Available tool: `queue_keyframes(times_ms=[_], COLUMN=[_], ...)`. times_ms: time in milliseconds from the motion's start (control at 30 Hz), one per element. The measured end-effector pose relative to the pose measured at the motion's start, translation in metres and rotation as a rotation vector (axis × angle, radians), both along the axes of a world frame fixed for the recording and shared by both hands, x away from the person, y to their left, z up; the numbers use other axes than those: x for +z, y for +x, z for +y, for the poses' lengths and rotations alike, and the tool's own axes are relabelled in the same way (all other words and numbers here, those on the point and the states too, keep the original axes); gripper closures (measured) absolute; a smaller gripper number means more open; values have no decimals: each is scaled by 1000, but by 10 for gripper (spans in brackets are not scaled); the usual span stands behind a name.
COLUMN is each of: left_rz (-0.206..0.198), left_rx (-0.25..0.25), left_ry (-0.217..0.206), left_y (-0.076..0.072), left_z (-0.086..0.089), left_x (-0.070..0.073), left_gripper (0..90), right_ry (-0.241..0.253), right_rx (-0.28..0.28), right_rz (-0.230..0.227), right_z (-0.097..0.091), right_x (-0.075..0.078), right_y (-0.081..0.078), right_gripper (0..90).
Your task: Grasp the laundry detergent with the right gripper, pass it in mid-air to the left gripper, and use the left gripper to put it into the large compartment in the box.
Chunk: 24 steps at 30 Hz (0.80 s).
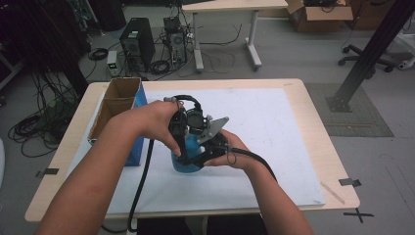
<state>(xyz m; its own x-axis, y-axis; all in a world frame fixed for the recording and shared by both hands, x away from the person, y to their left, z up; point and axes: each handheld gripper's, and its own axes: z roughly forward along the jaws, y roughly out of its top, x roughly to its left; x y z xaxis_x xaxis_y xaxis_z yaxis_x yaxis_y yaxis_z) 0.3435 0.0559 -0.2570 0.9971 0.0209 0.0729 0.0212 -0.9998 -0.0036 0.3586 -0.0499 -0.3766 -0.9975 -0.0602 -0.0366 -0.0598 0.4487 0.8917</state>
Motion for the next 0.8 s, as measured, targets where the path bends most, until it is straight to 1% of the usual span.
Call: queue_keyframes(times_ms=[167, 300, 367, 433, 500, 567, 600, 667, 700, 733, 767, 800], left_rz=[-3, -2, -8, -23, -33, -32, -32, -39, -38, -38, -37, -34], left_rx=[4, 7, 8, 1, -2, 1, -2, -10, -12, -15, -14, -12], left_ry=[11, 23, 16, 28, 50, 45, 48, 38, 40, 36, 36, 30], left_y=[0, 0, 0, -2, -4, -5, -5, -6, -6, -6, -5, -5], left_z=[-1, -1, -1, -3, -6, -6, -6, -5, -6, -5, -5, -5], left_x=[0, 2, 3, 4, 5, 5, 5, 5, 6, 7, 7, 7], left_gripper=[378, 383, 385, 386, 386, 387, 387, 387, 387, 387, 387, 387], right_ry=[2, 6, 15, 19, 24, 26, 24, 24, 27, 29, 34, 44], right_rx=[-2, 0, -2, -10, -11, -12, -11, -18, -18, -17, -24, -31], right_rz=[-1, 10, 6, 1, -1, -4, -4, -9, -9, -26, -26, -15], right_z=[1, 1, 1, 0, 0, -1, -1, -1, -2, -2, -3, -3], right_x=[0, 0, 1, 2, 2, 3, 3, 3, 3, 3, 2, 2], right_y=[0, -1, -1, 0, -1, -3, -3, -4, -4, -3, -3, -4], right_gripper=[454, 455, 455, 455, 455, 453, 451, 449, 448, 444, 443, 441])
